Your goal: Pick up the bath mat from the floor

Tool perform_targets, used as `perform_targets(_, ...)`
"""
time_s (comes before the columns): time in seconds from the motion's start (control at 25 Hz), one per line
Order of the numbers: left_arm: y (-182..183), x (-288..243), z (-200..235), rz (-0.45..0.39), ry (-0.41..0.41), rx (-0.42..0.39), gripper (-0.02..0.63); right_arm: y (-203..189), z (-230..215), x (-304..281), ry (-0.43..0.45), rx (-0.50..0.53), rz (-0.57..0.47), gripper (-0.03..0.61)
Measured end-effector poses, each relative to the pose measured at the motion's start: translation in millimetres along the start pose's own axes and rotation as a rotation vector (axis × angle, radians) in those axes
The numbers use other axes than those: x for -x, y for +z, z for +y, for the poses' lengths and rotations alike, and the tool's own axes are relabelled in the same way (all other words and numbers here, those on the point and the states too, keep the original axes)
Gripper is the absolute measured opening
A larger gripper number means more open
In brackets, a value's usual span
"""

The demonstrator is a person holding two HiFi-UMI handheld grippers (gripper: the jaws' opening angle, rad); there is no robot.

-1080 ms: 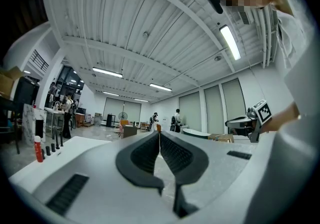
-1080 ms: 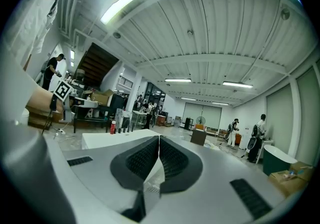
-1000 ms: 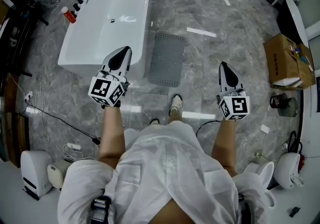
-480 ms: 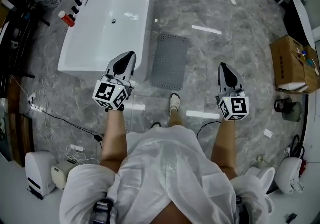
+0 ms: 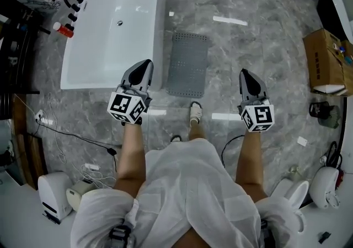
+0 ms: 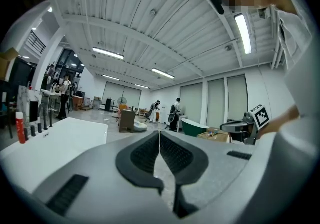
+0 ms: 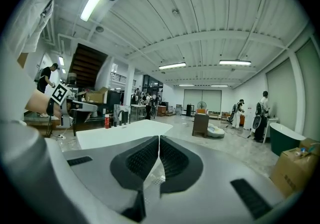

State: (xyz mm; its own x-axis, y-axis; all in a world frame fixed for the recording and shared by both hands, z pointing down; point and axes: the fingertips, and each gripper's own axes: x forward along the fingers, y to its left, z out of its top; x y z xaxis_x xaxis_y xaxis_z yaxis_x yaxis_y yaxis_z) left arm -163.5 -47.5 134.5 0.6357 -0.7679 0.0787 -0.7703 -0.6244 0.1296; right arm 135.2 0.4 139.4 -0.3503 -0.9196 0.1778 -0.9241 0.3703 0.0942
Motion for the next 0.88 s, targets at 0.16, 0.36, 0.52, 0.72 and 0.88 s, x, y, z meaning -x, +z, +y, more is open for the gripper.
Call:
perform_targets(0.16,-18.9,-29.9,2.7,0.025,-0.008,0.023,0.012,-18.7,-11.2,-22.2,0.012,-0.004,0.032,0.029)
perform_targets(0.36,-47.3,-64.9,5.8,0.062,-0.005,0.048,0.012,-48.6,-30.7,-49.2,0.033,-0.016,0.064,0.029)
perform_targets(0.52,-71.8,-88.0,11.3,0.081,-0.003,0.055,0.012,-78.2,-41.1,-69.6,0.054,-0.023,0.085,0.029)
perform_targets(0.72,-127.9,-120.2,25.1,0.099,-0.021,0.040,0.012,-137.5,-43.3,-104.2,0.091,-0.028,0.101,0.029)
perform_targets(0.88,-195.4,-146.4,33.0,0.116,-0.039,0.048,0.012,-205.2,-40.5,-132.2,0.109,-0.030,0.124,0.029)
